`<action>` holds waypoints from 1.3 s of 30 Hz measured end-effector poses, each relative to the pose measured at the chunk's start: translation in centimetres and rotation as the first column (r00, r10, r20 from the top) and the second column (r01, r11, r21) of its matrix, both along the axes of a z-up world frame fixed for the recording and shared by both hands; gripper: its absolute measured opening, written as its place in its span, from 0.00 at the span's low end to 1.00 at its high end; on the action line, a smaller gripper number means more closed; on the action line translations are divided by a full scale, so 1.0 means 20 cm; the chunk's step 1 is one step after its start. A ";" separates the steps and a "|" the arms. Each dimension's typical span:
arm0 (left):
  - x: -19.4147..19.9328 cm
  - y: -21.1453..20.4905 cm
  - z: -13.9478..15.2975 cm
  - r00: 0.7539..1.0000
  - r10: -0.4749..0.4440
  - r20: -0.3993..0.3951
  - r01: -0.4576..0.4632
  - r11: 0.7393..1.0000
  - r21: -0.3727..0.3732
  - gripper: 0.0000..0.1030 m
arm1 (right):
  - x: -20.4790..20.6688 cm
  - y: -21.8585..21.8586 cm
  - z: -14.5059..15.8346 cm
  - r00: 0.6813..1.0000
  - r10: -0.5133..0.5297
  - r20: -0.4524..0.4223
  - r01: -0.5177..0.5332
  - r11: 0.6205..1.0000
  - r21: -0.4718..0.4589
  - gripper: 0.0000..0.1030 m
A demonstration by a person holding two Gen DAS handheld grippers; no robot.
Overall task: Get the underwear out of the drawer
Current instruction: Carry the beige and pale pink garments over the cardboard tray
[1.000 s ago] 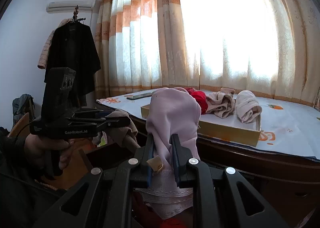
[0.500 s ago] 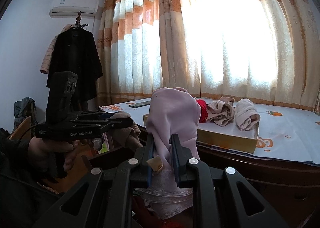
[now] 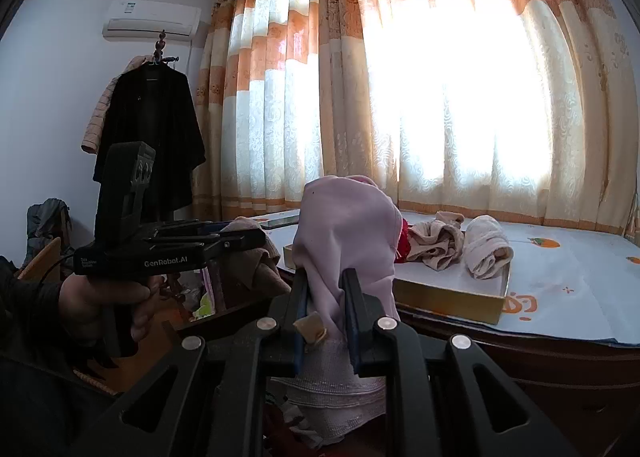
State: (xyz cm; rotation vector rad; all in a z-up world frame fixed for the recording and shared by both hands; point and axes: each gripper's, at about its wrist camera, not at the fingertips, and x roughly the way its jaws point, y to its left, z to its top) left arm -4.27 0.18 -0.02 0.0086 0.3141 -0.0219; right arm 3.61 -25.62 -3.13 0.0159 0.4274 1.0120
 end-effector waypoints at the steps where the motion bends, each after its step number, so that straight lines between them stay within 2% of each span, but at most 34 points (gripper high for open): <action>1: 0.00 0.00 0.00 1.000 0.000 0.002 0.000 1.000 0.001 0.34 | 0.00 0.00 0.00 1.000 0.001 0.001 -0.001 1.000 -0.001 0.18; 16: 0.05 0.00 0.04 1.000 -0.002 0.004 0.002 1.000 0.000 0.34 | 0.04 -0.02 0.05 1.000 -0.015 0.016 0.014 1.000 0.014 0.18; 39: 0.22 0.04 0.14 0.999 -0.023 -0.024 0.023 0.999 -0.026 0.34 | 0.19 0.01 0.10 0.999 -0.031 0.033 0.032 0.998 -0.045 0.18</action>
